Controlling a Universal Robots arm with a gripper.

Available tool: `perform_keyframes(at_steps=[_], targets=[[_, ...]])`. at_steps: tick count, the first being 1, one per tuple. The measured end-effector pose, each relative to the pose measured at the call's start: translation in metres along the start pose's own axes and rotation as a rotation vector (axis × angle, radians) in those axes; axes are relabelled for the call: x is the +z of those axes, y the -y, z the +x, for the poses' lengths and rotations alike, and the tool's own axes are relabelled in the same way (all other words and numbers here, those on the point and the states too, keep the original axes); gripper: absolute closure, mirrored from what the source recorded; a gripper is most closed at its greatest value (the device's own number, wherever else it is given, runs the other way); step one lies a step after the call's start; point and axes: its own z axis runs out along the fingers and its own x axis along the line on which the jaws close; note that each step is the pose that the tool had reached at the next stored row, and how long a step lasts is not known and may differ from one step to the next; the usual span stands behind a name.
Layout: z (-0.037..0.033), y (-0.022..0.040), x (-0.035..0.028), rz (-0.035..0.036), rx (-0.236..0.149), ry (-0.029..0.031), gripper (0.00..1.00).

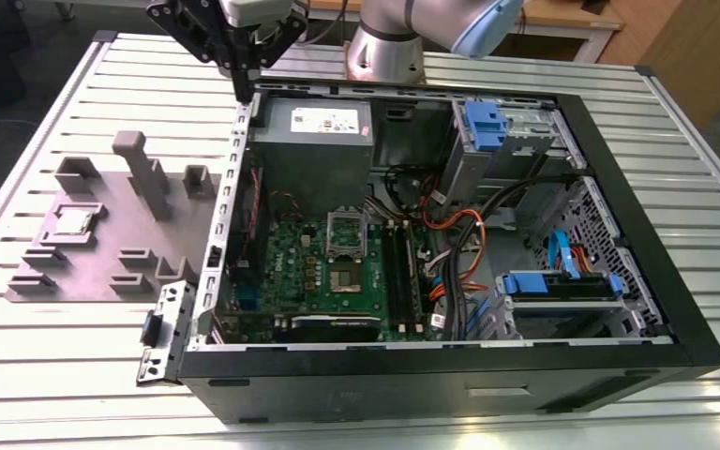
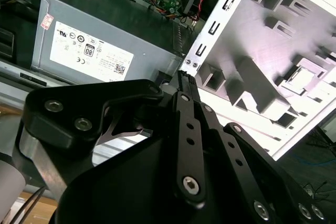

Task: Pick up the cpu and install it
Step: 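Reach for the cpu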

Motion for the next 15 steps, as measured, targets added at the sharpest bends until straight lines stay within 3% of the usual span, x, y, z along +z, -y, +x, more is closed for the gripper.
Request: perform_keyframes(at_steps=[15], targets=[[0.0059, 0.0005, 0.0001, 0.0000, 0.000, 0.0000, 0.89]])
